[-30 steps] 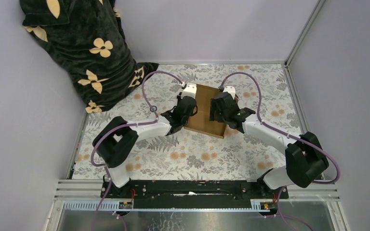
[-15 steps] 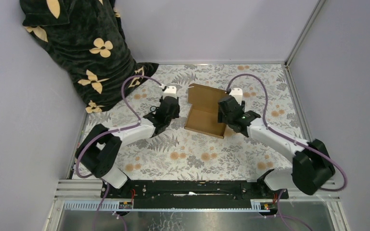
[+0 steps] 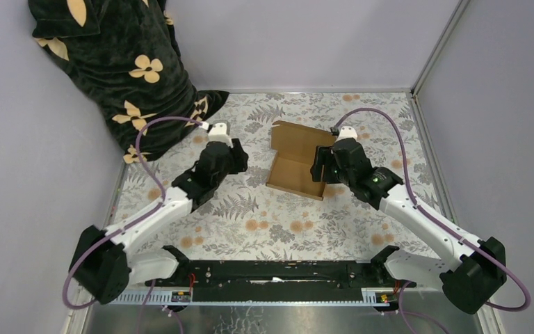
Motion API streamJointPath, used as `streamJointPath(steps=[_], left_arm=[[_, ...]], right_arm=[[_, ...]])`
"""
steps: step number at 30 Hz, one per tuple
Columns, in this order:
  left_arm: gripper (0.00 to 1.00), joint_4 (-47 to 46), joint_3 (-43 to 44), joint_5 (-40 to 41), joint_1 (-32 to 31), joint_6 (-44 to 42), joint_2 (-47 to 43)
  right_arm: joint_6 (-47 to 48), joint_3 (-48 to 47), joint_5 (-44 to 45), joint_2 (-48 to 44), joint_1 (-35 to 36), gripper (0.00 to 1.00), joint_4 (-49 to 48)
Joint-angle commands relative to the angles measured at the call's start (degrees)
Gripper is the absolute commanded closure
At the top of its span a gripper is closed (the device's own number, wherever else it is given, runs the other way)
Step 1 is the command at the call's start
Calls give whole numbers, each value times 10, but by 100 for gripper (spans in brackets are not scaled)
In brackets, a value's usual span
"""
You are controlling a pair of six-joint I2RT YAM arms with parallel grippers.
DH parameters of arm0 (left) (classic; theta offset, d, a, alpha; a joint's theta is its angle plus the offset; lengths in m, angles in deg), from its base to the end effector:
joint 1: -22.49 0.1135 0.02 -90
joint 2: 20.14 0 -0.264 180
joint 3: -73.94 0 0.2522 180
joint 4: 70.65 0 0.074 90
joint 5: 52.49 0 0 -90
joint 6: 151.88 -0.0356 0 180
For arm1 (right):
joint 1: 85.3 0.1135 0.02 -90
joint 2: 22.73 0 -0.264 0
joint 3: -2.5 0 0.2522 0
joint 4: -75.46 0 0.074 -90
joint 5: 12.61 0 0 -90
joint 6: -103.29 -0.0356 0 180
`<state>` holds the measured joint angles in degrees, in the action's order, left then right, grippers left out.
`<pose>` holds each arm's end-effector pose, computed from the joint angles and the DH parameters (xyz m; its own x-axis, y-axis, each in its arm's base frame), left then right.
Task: Fold the paper box
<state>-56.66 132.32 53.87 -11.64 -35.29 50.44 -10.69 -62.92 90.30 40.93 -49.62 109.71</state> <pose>0.2339 -0.1464 0.2614 -0.4740 -0.1975 -0.8581 0.1308 0.9479 -0.2905 0.2050 0.1374 0.2994 -0.5675 0.0802 -0.8195 -0.2023 0.9512 0.2332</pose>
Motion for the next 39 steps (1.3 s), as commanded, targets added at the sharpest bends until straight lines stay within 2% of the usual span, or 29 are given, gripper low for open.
streamJointPath(steps=[1, 3, 5, 7, 9, 10, 14, 18, 21, 23, 27, 32, 33, 36, 39], left_arm=[[46, 70, -38, -23, 3, 48, -76], [41, 98, -51, -19, 4, 60, -106], [30, 117, -55, -15, 3, 71, -127], [26, 139, -46, 2, 4, 76, -131], [3, 151, -31, 18, 4, 78, -120], [2, 159, -17, 23, 7, 76, -100], [2, 154, 31, 14, 34, 68, -23], [2, 140, 74, -54, 99, 62, 86], [2, 172, 131, -16, 109, 43, 170], [6, 185, 161, 11, 111, 34, 209], [21, 183, 196, 22, 124, 23, 269], [31, 162, 228, 12, 152, 20, 331], [36, 160, 233, 8, 158, 18, 340], [37, 152, 240, -7, 175, 17, 357], [34, 148, 245, -13, 187, 10, 365]], right_arm=[[-4, -17, -94, -8, 11, 31, 26], [-6, -12, -112, -17, 15, 31, 27], [-10, -1, -127, -26, 20, 31, 25], [-16, 10, -149, -28, 24, 31, 25], [-21, 23, -164, -30, 30, 31, 23], [-24, 29, -168, -32, 34, 31, 22], [-28, 45, -170, -40, 45, 31, 20], [-28, 61, -164, -40, 49, 31, 16], [-27, 74, -164, -32, 48, 31, -1], [-26, 78, -176, -22, 49, 31, -19], [-16, 68, -187, 14, 50, 31, -37], [-3, 49, -190, 57, 50, 31, -49], [-2, 46, -191, 64, 50, 30, -52], [0, 31, -187, 91, 50, 30, -57], [1, 18, -191, 118, 51, 30, -63]])
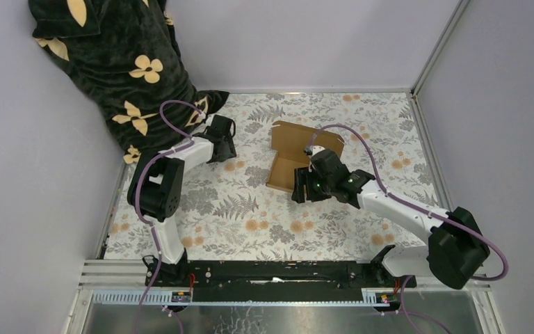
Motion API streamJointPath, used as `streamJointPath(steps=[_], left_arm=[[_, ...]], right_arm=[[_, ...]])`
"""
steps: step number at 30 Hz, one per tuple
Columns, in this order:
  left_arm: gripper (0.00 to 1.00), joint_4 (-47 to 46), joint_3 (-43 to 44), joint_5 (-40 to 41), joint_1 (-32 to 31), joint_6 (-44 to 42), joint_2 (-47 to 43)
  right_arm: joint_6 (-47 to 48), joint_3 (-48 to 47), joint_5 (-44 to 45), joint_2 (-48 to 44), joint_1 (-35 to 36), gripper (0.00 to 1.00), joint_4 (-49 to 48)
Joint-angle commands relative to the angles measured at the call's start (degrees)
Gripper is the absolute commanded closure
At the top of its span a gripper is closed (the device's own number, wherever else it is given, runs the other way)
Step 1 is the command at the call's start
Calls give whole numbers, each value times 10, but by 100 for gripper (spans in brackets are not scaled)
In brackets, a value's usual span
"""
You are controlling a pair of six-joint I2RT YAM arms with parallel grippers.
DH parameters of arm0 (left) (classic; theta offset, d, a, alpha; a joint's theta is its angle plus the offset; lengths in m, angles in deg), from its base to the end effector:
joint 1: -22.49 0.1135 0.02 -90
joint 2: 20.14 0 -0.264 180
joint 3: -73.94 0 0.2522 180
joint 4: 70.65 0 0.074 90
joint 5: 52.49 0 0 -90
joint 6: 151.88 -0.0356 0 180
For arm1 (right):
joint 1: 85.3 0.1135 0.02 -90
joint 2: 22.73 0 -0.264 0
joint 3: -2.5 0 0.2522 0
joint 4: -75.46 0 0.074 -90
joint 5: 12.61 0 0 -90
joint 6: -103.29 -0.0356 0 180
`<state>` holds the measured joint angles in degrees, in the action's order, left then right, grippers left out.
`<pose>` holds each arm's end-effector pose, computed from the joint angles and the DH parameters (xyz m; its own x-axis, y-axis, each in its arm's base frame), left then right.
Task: Fold the paper box
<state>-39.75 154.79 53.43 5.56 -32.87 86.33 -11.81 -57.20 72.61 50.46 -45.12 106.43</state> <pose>0.3682 -0.1019 0.1673 -0.7634 -0.2551 -0.5934 -0.2687 0.9609 -0.0674 0.2021 0.1746 0.2307 -0.7766 -0.1025 -0.6216 -0.3964 0.8464 0.3556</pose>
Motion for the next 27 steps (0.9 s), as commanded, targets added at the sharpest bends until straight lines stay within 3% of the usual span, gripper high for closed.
streamJointPath(steps=[1, 11, 27], left_arm=[[33, -21, 23, -12, 20, -17, 9], [25, -15, 55, -47, 35, -22, 60], [30, -16, 14, -50, 36, -14, 47]], right_arm=[[11, -43, -17, 29, 6, 30, -32], [5, -55, -15, 54, 11, 30, -38], [-3, -52, -13, 55, 12, 30, -45]])
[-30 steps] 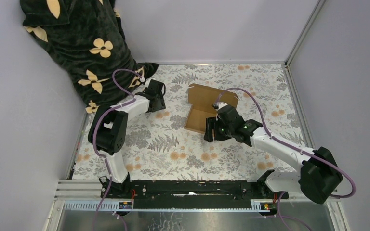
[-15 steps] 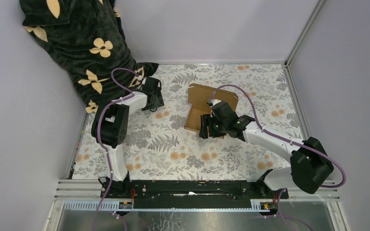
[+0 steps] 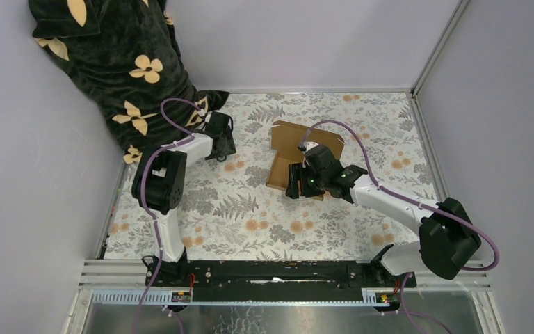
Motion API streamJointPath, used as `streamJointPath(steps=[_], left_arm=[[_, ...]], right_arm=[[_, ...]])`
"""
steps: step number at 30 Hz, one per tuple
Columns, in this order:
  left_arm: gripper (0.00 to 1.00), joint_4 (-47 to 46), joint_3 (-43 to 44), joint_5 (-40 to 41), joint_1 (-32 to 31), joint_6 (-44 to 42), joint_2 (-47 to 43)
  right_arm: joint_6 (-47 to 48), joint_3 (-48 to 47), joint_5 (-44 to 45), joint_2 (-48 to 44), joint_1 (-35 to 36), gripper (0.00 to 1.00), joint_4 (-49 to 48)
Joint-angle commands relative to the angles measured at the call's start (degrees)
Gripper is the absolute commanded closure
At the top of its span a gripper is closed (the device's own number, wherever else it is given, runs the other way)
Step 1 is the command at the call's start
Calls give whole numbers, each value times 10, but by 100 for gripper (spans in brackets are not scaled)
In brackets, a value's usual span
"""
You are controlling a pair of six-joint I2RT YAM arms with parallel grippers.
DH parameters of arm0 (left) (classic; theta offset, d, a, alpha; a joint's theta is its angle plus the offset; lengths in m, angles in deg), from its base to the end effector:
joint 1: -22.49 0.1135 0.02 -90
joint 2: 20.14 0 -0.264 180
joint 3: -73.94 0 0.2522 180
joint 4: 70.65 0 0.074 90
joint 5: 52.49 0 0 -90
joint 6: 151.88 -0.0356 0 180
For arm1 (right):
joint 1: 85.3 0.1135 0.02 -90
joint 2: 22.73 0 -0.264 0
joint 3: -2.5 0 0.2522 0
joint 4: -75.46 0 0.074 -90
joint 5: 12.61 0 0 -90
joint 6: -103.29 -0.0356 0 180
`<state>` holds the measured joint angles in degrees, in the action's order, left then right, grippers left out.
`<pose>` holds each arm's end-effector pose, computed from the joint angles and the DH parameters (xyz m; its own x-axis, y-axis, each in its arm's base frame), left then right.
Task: Fold the paper box
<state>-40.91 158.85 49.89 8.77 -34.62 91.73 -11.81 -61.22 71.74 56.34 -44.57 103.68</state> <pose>0.3932 -0.0881 0.1532 -0.7755 -0.2712 -0.5701 -0.2676 0.9591 -0.0922 0.2193 0.1935 0.2305 -0.7714 -0.1071 -0.6273 -0.4154 0.8315 0.3688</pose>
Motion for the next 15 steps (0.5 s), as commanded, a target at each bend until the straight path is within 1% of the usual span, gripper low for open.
streamJointPath(steps=[1, 7, 15], left_arm=[[30, -5, -31, -13, 3, 5, -11], [37, -4, -47, -15, 3, 3, -24], [37, -13, -53, -18, -1, 2, -16]], right_arm=[[-3, -11, -5, -4, 7, 30, -17], [-6, -7, -2, -15, 7, 30, -15], [-8, -7, -3, -19, 9, 30, -15]])
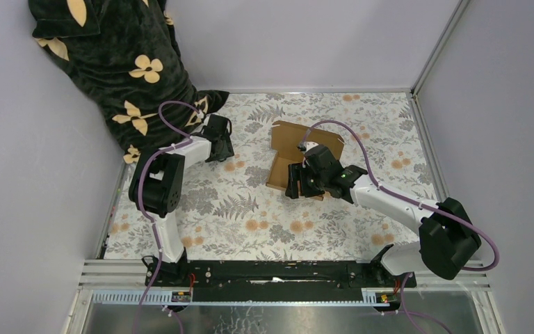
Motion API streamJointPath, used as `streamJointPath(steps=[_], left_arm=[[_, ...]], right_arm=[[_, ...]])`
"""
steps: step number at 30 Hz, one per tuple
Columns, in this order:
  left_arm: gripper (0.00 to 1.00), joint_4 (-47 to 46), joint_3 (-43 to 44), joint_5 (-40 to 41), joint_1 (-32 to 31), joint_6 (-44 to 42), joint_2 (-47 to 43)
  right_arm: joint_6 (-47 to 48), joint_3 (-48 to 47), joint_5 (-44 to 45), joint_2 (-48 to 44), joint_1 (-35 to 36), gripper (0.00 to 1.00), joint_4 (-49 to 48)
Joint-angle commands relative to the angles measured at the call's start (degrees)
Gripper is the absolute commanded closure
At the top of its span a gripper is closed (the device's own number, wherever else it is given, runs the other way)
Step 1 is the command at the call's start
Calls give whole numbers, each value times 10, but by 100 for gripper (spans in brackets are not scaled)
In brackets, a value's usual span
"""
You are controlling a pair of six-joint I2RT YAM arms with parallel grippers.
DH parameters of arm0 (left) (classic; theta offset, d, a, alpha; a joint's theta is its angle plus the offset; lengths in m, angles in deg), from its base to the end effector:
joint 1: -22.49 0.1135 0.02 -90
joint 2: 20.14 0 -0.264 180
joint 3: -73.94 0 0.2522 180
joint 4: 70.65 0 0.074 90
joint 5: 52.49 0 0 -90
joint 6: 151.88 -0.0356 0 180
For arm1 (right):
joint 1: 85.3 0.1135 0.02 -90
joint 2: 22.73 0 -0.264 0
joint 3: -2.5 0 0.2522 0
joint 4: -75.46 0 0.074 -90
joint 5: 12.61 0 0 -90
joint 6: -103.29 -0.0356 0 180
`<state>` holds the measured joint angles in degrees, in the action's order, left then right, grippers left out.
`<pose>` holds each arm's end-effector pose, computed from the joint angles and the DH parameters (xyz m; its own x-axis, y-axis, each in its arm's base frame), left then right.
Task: Fold the paper box
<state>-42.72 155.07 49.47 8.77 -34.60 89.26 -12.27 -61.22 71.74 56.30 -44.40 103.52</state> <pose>0.3810 -0.0854 0.1526 -0.7725 -0.2730 -0.5734 -0.2633 0.9593 -0.1019 0.2188 0.1942 0.2309 -0.7727 -0.1013 -0.6266 -0.4126 0.8303 0.3746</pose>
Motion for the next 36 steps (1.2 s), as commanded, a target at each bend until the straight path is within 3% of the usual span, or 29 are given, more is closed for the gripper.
streamJointPath(steps=[1, 24, 29, 36], left_arm=[[38, 4, -15, -13, -2, 2, 10], [41, 37, 14, 30, -35, -11, 38], [56, 39, 16, 27, -36, -13, 38], [59, 44, 17, 33, -41, -14, 36]], right_arm=[[-4, -6, -3, -19, 8, 31, -13], [0, -1, 1, -23, 9, 31, -15], [1, -4, 0, -24, 9, 31, -12], [2, -4, 0, -25, 9, 31, -11]])
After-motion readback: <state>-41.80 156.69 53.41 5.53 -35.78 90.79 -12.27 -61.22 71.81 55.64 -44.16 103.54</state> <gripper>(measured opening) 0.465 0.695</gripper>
